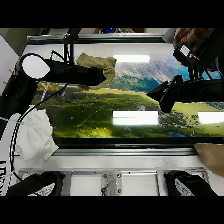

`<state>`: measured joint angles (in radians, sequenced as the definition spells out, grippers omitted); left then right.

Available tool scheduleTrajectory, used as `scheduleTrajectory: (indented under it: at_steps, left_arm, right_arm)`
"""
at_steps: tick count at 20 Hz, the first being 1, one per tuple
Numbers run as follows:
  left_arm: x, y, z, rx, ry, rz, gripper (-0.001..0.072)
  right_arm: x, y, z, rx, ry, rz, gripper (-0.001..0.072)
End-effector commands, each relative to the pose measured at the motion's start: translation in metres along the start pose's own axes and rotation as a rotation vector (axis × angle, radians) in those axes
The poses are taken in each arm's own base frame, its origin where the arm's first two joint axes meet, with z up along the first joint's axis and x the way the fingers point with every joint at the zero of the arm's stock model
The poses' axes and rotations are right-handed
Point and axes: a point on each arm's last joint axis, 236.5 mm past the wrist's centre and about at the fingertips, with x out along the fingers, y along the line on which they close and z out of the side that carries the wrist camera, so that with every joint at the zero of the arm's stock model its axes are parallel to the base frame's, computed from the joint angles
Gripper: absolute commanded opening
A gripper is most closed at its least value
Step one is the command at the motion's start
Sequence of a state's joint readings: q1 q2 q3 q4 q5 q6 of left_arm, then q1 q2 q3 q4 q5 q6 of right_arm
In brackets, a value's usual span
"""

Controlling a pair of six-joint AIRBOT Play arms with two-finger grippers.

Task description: Fold the clothes and pants, and hang the long-sleeved shirts on hangers.

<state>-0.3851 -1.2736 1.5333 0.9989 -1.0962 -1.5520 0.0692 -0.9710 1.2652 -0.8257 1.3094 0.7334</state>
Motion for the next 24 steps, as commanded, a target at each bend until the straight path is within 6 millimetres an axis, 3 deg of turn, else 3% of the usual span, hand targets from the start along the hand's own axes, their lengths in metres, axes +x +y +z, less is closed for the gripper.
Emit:
scheduleTrajectory:
  at_steps: [1,9,11,13,15,16,17,20,21,24]
  left_arm:
    - [0.000,0.000,0.000,0.000,-0.001,0.001,0.0024]
    - [0.000,-0.001,0.003,-0.013,-0.014,-0.005,0.0025]
    - [-0.005,0.008,0.006,-0.003,-0.017,0.022,0.0025]
    - [-0.023,0.045,-0.001,0.023,0.042,0.158,0.0041]
    - [-0.048,0.104,-0.029,-0.021,0.147,0.372,0.0657]
    - [-0.061,0.133,-0.047,-0.054,0.196,0.480,0.0702]
    - [-0.083,0.174,-0.075,-0.077,0.269,0.640,0.0702]
    - [-0.161,0.273,-0.131,-0.171,0.349,1.083,0.0702]
    - [-0.177,0.293,-0.148,-0.196,0.373,1.142,0.0702]
    - [-0.196,0.338,-0.210,-0.371,0.456,1.183,0.0702]
  right_arm:
    - [0.000,0.000,0.000,0.000,0.000,0.001,0.0034]
    - [0.000,0.000,0.000,-0.001,0.000,0.001,0.0034]
    - [0.000,0.000,0.000,0.000,0.000,0.001,0.0034]
    - [0.000,0.000,0.000,0.000,0.000,0.001,0.0034]
    - [0.000,0.000,0.000,-0.001,0.000,0.001,0.0034]
    - [0.000,0.000,0.000,0.000,0.000,0.001,0.0034]
    - [0.000,0.000,0.000,-0.001,0.000,0.001,0.0034]
    - [0.000,0.000,0.000,0.000,0.000,0.001,0.0033]
    - [0.000,0.000,0.000,0.000,0.000,0.001,0.0033]
    - [0.000,0.000,0.000,0.000,0.000,0.001,0.0034]
